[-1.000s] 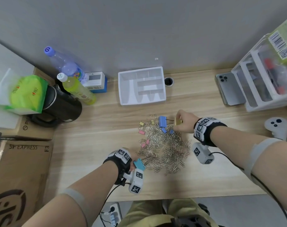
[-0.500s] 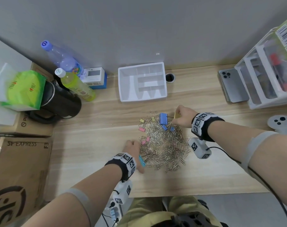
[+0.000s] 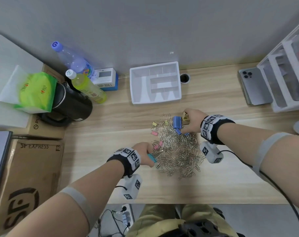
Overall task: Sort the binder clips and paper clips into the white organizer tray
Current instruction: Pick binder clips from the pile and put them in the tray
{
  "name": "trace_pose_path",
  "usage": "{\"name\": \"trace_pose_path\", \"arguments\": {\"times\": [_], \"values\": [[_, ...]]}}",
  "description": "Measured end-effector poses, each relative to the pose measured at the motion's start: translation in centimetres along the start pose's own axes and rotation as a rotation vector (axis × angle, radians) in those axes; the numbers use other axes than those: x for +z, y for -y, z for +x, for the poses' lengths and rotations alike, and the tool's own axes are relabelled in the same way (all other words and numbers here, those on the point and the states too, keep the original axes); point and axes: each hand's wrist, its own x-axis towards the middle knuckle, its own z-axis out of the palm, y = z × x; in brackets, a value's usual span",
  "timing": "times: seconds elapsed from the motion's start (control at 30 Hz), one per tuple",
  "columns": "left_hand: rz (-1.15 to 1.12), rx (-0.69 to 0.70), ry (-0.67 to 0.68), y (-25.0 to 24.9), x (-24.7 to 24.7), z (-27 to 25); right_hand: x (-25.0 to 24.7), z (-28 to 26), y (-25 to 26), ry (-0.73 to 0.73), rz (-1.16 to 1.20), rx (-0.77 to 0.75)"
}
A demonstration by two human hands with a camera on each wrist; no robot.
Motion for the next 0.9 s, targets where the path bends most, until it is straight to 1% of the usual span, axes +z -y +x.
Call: {"name": "trace_pose_path", "arguments": {"times": [0.17, 0.27, 0.3, 0.4, 0.5, 0.57, 0.63, 0.67, 0.73, 0.8, 0.87, 0.9], "values": [[-0.218, 0.025, 0.012, 0.1, -1.4, 0.1, 1.1, 1.2, 0.6, -0.008, -0.033, -0.013], [-0.436, -0.001, 0.088, -0.1, -2.0, 0.1, 1.4, 1.7, 1.1, -0.014, -0.044, -0.024], [-0.493, -0.015, 0.092, -0.1, -2.0, 0.1, 1.5, 1.8, 1.2, -0.021, -0.034, -0.039], [-0.615, -0.022, 0.075, -0.1, -2.3, 0.2, 1.4, 1.7, 1.3, -0.038, 0.024, -0.046], [-0.798, -0.019, 0.121, -0.6, -2.9, 0.3, 0.7, 1.5, 1.2, -0.028, 0.050, -0.044], [-0.916, -0.028, 0.111, -1.2, -3.7, 0.3, 0.0, 1.3, 1.1, -0.054, 0.087, -0.039], [-0.981, -0.039, 0.095, -1.8, -4.6, 0.6, -0.7, 1.3, 1.1, -0.066, 0.168, -0.027], [-0.975, -0.037, 0.087, -2.2, -5.2, 0.6, -1.2, 1.1, 1.3, -0.058, 0.232, -0.018], [-0.947, -0.040, 0.075, -3.2, -6.2, 0.5, -2.5, 0.8, 2.1, 0.015, 0.374, -0.022], [-0.916, -0.039, 0.078, -4.1, -7.1, 0.5, -3.9, 0.2, 3.0, 0.148, 0.465, 0.014], [-0.899, -0.032, 0.079, -5.2, -7.8, 0.4, -4.9, -0.2, 3.9, 0.284, 0.478, 0.048], [-0.911, -0.036, 0.076, -5.7, -8.0, 0.5, -5.0, 0.0, 4.1, 0.320, 0.464, 0.043]]}}
